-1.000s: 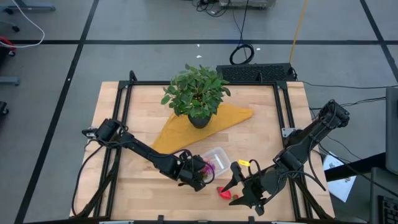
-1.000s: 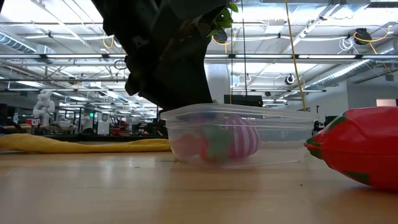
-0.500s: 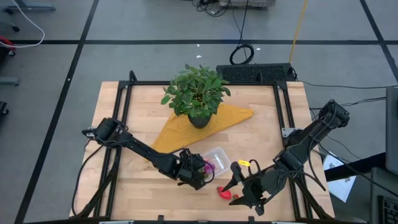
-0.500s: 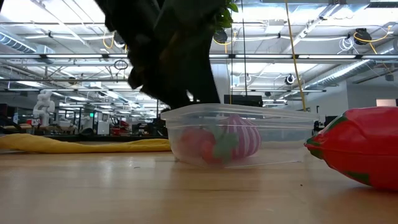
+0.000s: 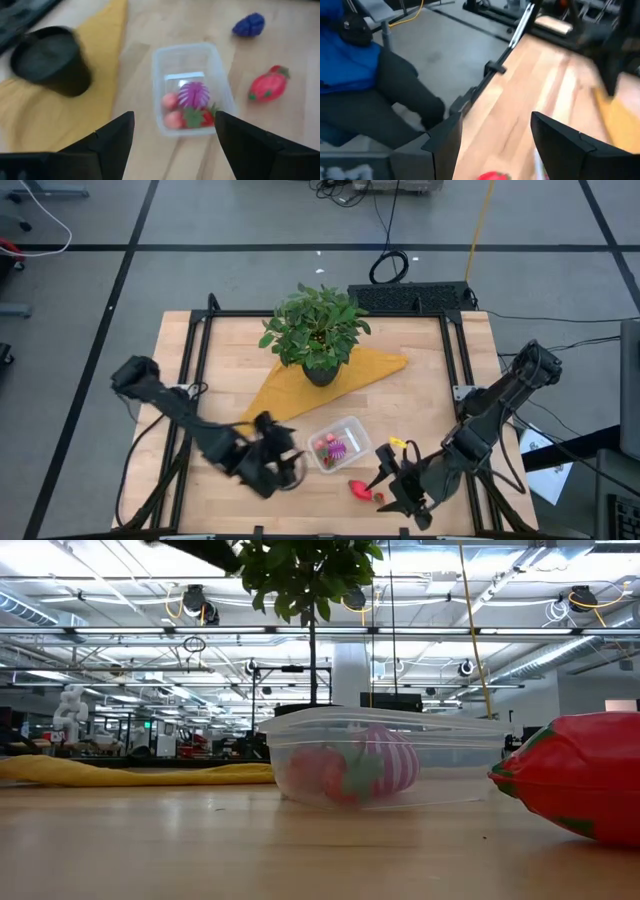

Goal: Pick and placing Produce into tupperware
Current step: Put the dragon fruit into the transparent bin

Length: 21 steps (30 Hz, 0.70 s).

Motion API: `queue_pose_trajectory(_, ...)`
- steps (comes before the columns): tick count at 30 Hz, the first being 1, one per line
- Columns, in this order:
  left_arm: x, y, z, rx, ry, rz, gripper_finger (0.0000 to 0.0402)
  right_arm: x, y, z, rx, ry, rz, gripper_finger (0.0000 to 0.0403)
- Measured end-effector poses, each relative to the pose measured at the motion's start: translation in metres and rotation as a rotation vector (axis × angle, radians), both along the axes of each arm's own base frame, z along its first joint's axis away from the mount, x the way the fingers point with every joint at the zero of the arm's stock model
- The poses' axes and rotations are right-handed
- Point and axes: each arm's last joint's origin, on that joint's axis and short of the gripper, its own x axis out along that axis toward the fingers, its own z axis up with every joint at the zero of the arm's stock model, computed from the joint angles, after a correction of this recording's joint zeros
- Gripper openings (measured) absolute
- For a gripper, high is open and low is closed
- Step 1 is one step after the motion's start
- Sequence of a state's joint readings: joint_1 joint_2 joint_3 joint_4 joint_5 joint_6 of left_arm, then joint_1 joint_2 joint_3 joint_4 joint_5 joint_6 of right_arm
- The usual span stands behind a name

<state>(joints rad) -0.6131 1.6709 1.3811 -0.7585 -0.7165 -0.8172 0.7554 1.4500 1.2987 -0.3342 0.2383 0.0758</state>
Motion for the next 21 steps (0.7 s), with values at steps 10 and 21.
queue_pose_trajectory(10, -0.068, -0.026, 0.005, -0.018, -0.042, 0.171, 0.0279, -0.006, 0.009, -0.042, 0.163, 0.093, -0.082, 0.0228)
queue_pose_trajectory(21, -0.083, -0.019, 0.002, 0.035, 0.034, 0.234, 0.0281, -0.005, 0.004, -0.050, 0.146, -0.015, -0.287, 0.0228)
